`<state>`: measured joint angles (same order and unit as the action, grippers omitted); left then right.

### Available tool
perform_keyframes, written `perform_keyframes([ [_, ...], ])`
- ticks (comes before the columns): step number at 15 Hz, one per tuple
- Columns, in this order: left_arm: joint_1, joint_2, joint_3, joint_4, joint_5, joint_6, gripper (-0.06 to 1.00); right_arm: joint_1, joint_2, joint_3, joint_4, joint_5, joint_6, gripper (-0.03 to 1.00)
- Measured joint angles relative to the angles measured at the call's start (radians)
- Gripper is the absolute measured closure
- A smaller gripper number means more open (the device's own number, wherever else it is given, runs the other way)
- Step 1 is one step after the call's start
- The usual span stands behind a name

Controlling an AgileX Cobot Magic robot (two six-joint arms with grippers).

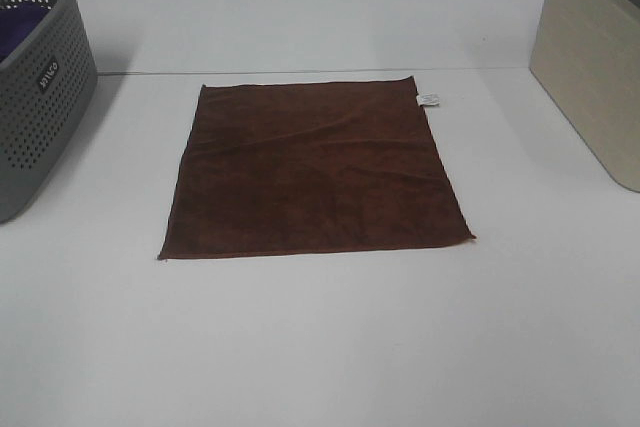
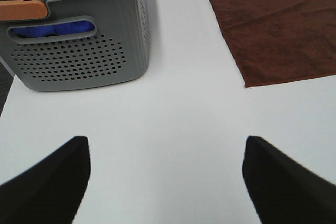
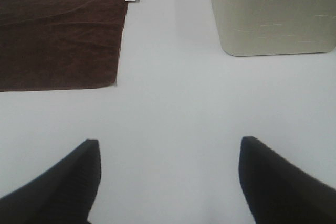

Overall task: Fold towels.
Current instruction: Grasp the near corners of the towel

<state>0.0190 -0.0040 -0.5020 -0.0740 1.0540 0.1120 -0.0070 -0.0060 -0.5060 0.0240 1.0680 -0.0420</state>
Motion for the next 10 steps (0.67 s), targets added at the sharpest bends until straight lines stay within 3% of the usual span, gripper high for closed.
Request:
perform_keyframes([
  [10,0.0,0.0,0.0,0.0,0.0,0.0,0.18,0.0,0.0,0.0,0.0,0.0,0.0,0.27],
])
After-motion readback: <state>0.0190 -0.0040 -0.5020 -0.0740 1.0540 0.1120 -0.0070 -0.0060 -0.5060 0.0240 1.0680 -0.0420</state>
